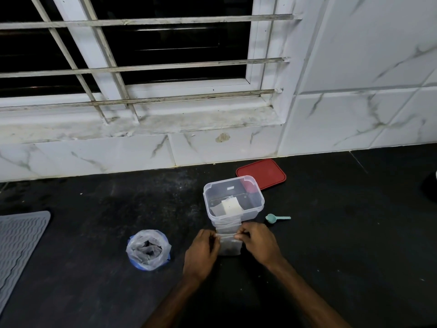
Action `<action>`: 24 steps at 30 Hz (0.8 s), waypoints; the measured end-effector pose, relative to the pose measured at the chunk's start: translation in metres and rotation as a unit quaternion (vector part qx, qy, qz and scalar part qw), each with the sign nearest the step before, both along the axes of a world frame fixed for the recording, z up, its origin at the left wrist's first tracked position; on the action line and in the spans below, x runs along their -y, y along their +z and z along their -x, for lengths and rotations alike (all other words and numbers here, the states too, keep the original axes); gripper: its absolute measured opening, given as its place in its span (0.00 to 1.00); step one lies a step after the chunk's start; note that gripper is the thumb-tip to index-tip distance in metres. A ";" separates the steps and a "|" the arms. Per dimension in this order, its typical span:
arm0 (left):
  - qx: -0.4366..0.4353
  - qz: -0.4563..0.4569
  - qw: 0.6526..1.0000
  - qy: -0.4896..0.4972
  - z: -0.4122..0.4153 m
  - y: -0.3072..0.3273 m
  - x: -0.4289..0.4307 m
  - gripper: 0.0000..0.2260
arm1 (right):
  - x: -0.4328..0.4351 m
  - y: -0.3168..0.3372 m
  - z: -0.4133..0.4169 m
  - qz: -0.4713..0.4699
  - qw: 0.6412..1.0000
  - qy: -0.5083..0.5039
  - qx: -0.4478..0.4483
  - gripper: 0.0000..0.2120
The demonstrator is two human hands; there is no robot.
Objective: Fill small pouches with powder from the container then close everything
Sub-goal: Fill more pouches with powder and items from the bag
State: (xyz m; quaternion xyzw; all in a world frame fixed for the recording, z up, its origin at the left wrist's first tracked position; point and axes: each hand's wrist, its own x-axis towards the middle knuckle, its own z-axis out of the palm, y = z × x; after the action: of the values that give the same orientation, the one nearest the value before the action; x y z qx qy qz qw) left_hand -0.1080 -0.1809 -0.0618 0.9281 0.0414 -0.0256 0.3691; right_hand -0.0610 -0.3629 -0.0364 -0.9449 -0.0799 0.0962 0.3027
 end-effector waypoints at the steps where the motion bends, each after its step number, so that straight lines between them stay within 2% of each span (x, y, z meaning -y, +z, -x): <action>1: -0.004 0.006 1.000 0.002 -0.001 -0.001 -0.001 0.05 | 0.001 0.001 -0.001 -0.004 1.000 0.009 -0.008 0.05; 8: -0.010 0.047 0.998 0.033 -0.011 -0.005 -0.004 0.03 | 0.013 0.017 -0.017 0.001 0.999 0.027 -0.031 0.12; 14: -0.015 0.108 0.992 0.058 -0.014 0.007 -0.005 0.07 | 0.007 0.043 -0.061 -0.012 0.999 0.000 0.034 0.06; 16: 0.006 0.118 0.990 0.083 -0.015 0.013 -0.007 0.07 | -0.001 0.039 -0.088 0.020 0.999 -0.010 0.033 0.07; 19: 0.038 0.132 0.984 0.112 -0.021 0.018 -0.012 0.05 | -0.016 0.015 -0.118 0.093 0.995 -0.001 -0.028 0.11; 22: 0.052 0.122 0.983 0.126 -0.032 0.024 -0.018 0.05 | -0.025 -0.006 -0.128 0.153 0.985 0.015 -0.083 0.22; 24: 0.058 0.114 0.983 0.132 -0.040 0.030 -0.023 0.06 | -0.030 -0.012 -0.133 0.188 0.978 0.020 -0.089 0.25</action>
State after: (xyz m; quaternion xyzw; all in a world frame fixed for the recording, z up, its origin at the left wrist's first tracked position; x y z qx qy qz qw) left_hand -0.0677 -0.1582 -0.0323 0.8663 0.1392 0.0731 0.4741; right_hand 0.0715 -0.3332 -0.0488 -0.9708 -0.0524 0.1990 0.1236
